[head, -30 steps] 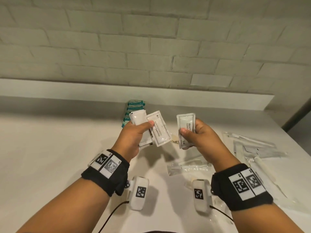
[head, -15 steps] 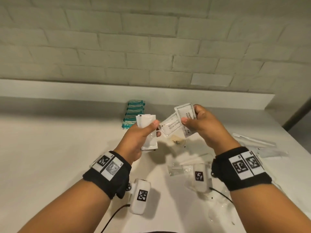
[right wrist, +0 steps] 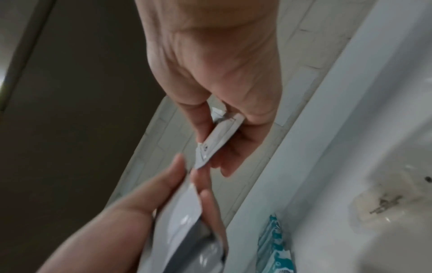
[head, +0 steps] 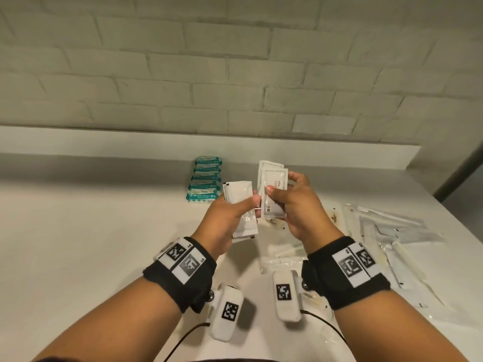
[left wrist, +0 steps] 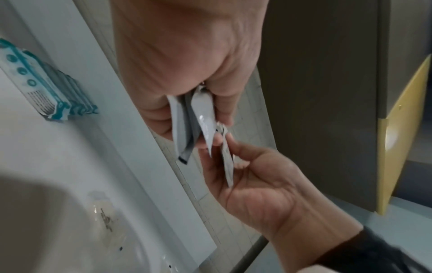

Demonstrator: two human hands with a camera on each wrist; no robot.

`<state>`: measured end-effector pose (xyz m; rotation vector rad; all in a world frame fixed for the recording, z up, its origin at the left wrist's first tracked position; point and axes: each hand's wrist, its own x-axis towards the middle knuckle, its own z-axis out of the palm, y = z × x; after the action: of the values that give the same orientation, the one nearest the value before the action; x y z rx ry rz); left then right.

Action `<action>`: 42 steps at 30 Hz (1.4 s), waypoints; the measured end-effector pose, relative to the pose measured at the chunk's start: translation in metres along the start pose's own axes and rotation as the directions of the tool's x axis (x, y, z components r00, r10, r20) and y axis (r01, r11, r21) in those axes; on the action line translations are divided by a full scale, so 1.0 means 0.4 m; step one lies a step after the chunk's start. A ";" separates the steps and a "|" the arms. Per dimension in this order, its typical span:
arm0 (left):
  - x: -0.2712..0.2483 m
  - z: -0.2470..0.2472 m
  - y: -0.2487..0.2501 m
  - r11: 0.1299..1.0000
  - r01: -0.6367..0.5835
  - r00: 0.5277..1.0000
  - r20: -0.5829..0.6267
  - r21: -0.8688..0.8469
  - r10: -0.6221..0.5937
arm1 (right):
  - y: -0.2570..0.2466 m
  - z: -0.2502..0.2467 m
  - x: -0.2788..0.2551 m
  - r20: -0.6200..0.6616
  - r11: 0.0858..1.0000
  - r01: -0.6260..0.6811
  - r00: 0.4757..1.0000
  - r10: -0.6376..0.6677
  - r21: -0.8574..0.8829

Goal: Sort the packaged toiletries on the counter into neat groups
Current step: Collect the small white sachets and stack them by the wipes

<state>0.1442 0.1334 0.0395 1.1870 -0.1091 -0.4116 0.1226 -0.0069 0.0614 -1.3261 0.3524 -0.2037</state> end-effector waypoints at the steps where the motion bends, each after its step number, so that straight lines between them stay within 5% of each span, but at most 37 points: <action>1: -0.001 -0.002 0.004 1.000 0.030 0.999 -0.031 -0.005 -0.030 | 0.000 -0.009 0.005 -0.016 1.000 0.000 1.000 0.000 0.019; 5: 0.006 -0.022 0.026 0.993 0.118 0.983 -0.141 0.020 -0.114 | -0.010 -0.028 -0.010 0.146 0.997 -0.054 0.988 0.045 0.057; 9: 0.001 0.001 0.031 0.988 0.147 0.988 -0.058 0.045 -0.145 | 0.013 0.019 -0.045 0.281 0.999 -0.044 0.959 0.040 0.007; 15: 0.002 -0.003 0.018 0.985 0.174 0.984 0.041 0.008 -0.174 | 0.022 0.032 -0.043 0.196 0.985 0.140 0.973 -0.118 -0.105; 18: 0.013 -0.030 0.025 0.974 0.217 0.975 0.033 0.071 -0.220 | -0.003 0.001 -0.028 0.191 0.897 0.403 0.909 -0.370 -0.183; 22: 0.023 -0.055 0.035 0.971 0.231 0.973 0.022 -0.055 -0.230 | 0.003 -0.037 -0.030 0.352 0.747 0.530 0.842 -0.409 -0.402; 29: 0.043 -0.070 0.040 0.999 -0.004 0.980 -0.197 -0.043 -0.005 | 0.067 -0.095 -0.053 0.255 0.875 0.219 0.960 -0.115 -0.432; 33: 0.048 -0.076 0.030 0.998 -0.040 0.969 -0.241 0.053 0.052 | 0.053 -0.096 -0.058 0.205 0.920 0.191 0.971 -0.125 -0.341; 37: 0.042 -0.064 0.031 0.994 -0.054 0.975 -0.211 0.097 0.074 | 0.034 -0.077 -0.041 0.190 0.985 0.105 0.979 -0.077 -0.140; 40: 0.034 -0.043 0.039 0.997 -0.042 0.995 -0.088 0.069 0.048 | 0.038 -0.039 -0.042 0.252 0.994 0.077 0.966 -0.055 -0.082; 42: 0.026 -0.029 0.039 0.998 -0.028 1.000 -0.014 0.056 0.028 | 0.043 -0.012 -0.041 0.173 0.995 0.087 0.982 -0.078 -0.045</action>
<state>0.1611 0.1448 0.0481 1.2422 -0.1253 -0.3772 0.1047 -0.0016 0.0460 -1.4001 0.1587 -0.1497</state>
